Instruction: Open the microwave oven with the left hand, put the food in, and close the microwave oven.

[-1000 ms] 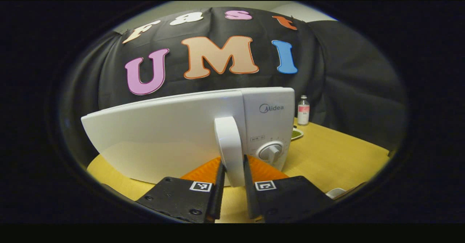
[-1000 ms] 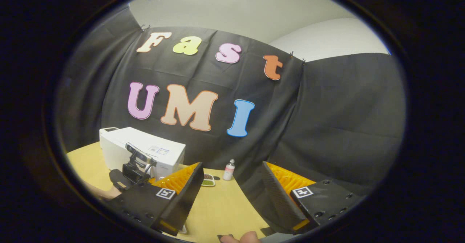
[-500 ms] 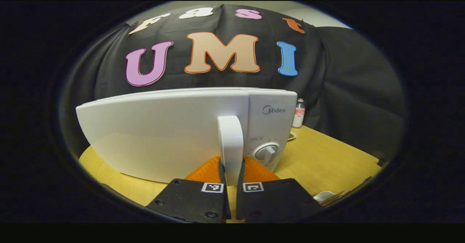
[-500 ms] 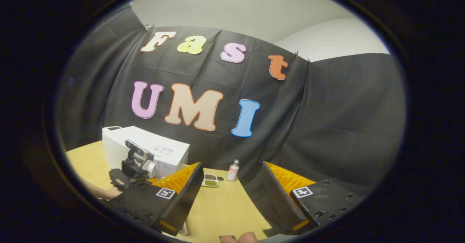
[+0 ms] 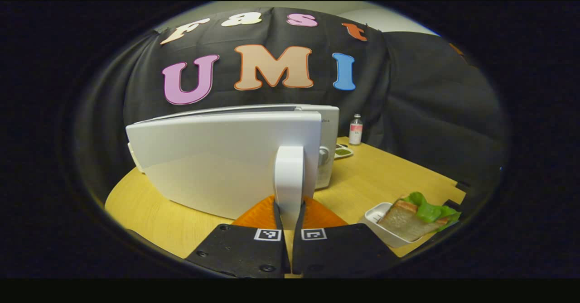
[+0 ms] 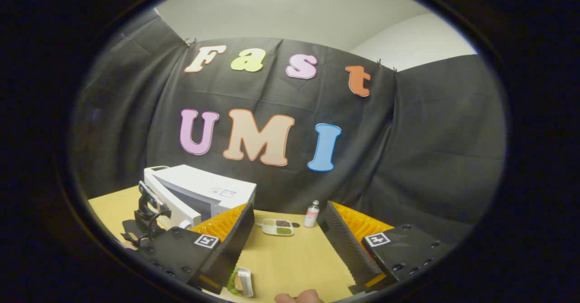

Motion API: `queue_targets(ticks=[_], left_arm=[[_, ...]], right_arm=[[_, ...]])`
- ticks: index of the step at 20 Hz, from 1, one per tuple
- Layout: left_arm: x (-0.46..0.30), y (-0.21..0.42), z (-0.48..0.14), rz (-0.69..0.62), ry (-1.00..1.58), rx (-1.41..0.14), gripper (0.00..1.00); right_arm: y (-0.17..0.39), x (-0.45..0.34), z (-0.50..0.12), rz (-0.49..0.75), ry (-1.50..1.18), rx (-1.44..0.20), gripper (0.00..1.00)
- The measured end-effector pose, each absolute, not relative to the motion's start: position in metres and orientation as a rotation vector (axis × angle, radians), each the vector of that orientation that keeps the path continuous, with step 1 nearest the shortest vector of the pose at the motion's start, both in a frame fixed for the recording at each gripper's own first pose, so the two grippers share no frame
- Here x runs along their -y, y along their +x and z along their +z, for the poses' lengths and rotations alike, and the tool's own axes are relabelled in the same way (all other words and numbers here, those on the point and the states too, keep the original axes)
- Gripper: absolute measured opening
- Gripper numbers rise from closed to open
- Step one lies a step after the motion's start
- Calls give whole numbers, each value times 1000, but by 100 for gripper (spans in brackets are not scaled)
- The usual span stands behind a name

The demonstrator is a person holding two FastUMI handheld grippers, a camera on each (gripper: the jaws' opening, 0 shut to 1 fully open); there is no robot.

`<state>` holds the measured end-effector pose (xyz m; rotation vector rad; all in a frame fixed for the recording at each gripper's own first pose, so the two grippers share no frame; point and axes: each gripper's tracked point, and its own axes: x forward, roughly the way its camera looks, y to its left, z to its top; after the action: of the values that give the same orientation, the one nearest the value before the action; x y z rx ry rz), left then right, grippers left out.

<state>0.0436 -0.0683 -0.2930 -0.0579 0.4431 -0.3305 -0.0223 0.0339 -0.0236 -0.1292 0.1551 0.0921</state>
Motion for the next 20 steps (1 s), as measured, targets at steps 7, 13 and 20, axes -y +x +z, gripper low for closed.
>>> queue_targets(ticks=[7, 13, 20], left_arm=[[26, -6, -291, -298, -64, -473, 2], [-25, -48, -293, -231, -43, -499, 2], [-98, -82, -297, -98, -32, -521, 1]], right_arm=[[-36, -74, -36, 199, -94, -169, 97], [-38, -102, -39, 256, -77, -166, 97], [-43, -125, -48, 296, -29, -205, 97]])
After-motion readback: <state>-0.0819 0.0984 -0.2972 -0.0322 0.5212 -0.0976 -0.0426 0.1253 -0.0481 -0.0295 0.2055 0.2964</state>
